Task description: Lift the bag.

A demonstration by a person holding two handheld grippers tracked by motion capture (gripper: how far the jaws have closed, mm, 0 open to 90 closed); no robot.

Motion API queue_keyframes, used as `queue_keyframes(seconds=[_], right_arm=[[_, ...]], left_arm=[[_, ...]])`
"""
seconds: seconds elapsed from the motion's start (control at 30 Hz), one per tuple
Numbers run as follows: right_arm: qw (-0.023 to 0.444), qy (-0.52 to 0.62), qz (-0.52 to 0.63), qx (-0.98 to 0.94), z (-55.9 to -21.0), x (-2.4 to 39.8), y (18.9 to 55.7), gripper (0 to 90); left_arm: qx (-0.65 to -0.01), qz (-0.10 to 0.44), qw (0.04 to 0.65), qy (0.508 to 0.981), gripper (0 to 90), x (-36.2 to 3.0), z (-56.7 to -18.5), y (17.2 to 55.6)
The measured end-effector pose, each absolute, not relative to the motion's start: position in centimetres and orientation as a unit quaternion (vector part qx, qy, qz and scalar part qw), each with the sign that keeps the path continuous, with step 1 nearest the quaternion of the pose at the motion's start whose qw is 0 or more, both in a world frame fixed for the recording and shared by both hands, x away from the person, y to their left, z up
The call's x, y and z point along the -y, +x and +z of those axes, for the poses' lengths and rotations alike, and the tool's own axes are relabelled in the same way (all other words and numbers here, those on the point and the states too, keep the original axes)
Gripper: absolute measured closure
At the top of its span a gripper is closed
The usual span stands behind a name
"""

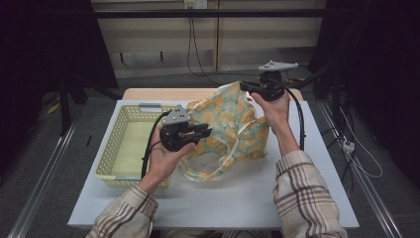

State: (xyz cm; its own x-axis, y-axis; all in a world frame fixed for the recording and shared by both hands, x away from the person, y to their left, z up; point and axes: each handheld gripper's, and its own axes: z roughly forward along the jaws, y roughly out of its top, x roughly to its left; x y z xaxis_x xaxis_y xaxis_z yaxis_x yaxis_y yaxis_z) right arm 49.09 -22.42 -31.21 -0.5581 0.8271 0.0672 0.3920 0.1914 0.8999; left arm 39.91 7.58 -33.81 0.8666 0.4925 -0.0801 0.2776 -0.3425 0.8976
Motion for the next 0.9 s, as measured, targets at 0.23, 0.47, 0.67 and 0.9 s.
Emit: queue_keyframes(seconds=[0.23, 0.47, 0.67, 0.9], right_arm=[[0.222, 0.416, 0.487, -0.735, -31.4, 22.7, 48.4, 60.5], [0.218, 0.404, 0.503, -0.733, -30.8, 22.8, 46.7, 43.7], [0.225, 0.392, 0.509, -0.732, -30.1, 22.8, 45.2, 36.0], [0.224, 0.391, 0.492, -0.745, -30.6, 22.7, 43.9, 25.2]], left_arm=[[-0.246, 0.122, 0.523, 0.807, 50.6, -7.7, -33.7, 39.8], [-0.245, 0.142, 0.528, 0.801, 35.1, -7.9, -33.1, 39.2], [-0.236, 0.154, 0.53, 0.8, 28.2, -7.8, -32.6, 38.8], [-0.257, 0.166, 0.529, 0.791, 11.7, -8.7, -32.4, 38.7]])
